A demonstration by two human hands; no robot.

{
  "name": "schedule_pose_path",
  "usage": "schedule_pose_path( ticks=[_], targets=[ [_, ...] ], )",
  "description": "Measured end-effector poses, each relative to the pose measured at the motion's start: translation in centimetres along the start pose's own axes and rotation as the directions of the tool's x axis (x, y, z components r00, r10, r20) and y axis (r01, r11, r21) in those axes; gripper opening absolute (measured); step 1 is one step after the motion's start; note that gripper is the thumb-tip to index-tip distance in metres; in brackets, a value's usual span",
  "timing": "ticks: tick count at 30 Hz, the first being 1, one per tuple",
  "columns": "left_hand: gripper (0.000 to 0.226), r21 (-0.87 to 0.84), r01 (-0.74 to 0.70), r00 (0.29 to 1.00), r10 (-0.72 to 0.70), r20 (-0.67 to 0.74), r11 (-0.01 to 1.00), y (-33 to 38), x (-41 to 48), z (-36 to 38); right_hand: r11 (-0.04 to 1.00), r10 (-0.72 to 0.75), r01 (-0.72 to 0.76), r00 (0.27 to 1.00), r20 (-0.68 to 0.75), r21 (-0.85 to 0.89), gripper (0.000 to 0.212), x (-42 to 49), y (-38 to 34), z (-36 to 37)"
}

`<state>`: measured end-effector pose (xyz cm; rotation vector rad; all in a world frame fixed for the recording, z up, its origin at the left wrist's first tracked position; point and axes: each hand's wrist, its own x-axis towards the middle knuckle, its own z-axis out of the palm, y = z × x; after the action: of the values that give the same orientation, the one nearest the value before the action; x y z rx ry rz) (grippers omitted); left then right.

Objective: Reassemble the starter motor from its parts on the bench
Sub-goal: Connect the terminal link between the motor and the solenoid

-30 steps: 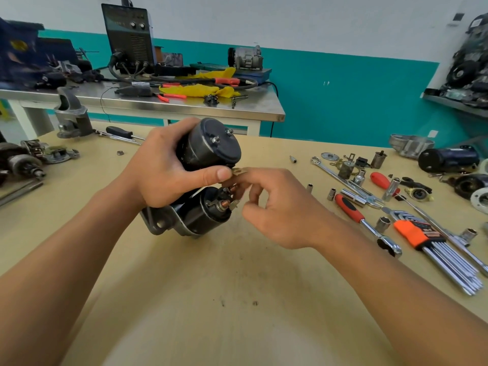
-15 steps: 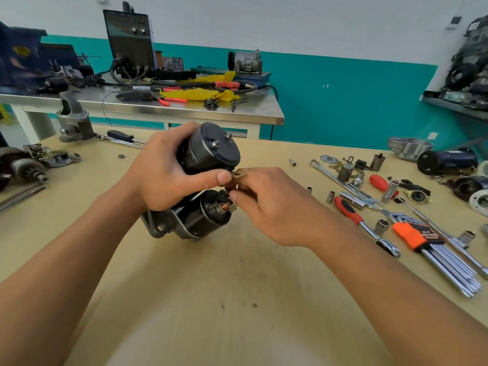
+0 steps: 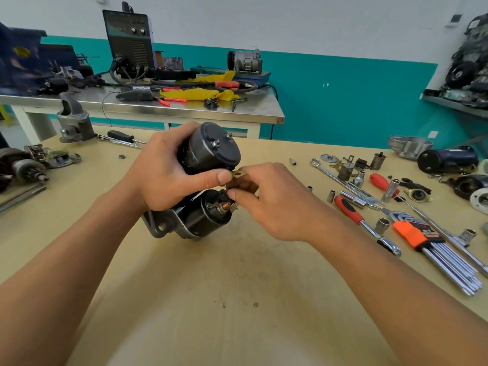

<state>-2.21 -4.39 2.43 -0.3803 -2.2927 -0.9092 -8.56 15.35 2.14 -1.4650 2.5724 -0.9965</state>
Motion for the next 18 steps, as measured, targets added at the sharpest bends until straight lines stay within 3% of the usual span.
schedule_pose_path(
  ticks=[2, 6, 8, 11, 15, 18],
  targets=[
    [0.063, -0.002, 0.001, 1.0, -0.001, -0.006, 1.0, -0.1, 0.0, 0.0, 0.998, 0.0, -0.002, 0.999, 0.039, 0.058, 0.014, -0.2, 0.0, -0.5],
    [0.059, 0.003, 0.002, 1.0, -0.002, -0.004, 1.0, -0.1, 0.0, 0.0, 0.97, 0.079, -0.082, 0.997, 0.021, 0.229, 0.043, -0.2, 0.2, -1.5],
    [0.065, -0.001, 0.01, 1.0, -0.01, -0.002, 1.0, -0.1, 0.0, 0.0, 0.973, 0.148, -0.148, 0.989, 0.013, 0.179, 0.042, 0.0, 0.4, -1.5],
    [0.07, -0.007, 0.004, 1.0, -0.004, -0.004, 1.0, -0.1, 0.0, 0.0, 0.974, 0.133, -0.144, 0.988, 0.074, 0.173, 0.04, -0.2, 0.3, -1.1],
    [0.074, -0.006, 0.013, 1.0, -0.013, 0.004, 1.0, -0.1, 0.0, 0.0, 0.911, 0.197, -0.158, 0.978, -0.065, 0.381, 0.051, 0.0, 0.4, -2.0],
    [0.067, 0.001, 0.025, 1.0, -0.025, 0.009, 1.0, -0.1, 0.0, 0.0, 0.942, 0.213, -0.203, 0.977, -0.009, 0.266, 0.052, -0.1, 0.0, -1.6]
  ],
)
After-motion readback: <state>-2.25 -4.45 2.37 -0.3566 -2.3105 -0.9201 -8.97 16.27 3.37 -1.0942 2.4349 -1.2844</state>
